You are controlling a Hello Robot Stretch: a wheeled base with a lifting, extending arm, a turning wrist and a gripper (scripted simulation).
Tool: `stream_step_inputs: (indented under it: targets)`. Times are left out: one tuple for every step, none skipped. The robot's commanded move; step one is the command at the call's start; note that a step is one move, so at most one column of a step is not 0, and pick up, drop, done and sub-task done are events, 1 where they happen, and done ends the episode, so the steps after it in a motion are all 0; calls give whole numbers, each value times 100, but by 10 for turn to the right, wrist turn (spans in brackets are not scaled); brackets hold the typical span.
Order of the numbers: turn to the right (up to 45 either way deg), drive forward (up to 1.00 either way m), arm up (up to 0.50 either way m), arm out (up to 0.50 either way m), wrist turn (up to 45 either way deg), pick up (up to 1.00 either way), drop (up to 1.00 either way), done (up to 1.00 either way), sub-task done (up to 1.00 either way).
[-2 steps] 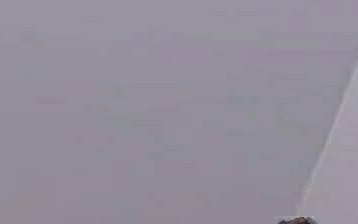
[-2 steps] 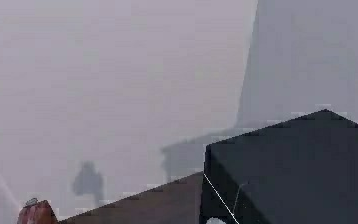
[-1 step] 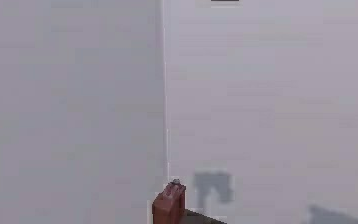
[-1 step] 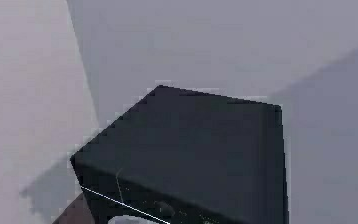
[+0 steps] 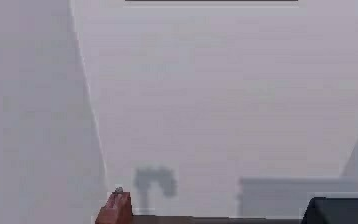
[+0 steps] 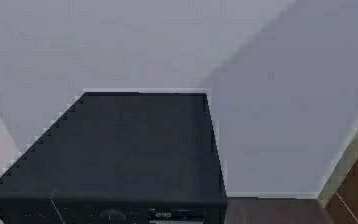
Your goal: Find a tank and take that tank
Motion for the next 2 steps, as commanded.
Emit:
stream_step_inputs:
  targets:
    - [0, 65, 0, 0, 0, 0, 0, 0, 0]
    - [-450, 0, 0, 0, 0, 0, 0, 0, 0]
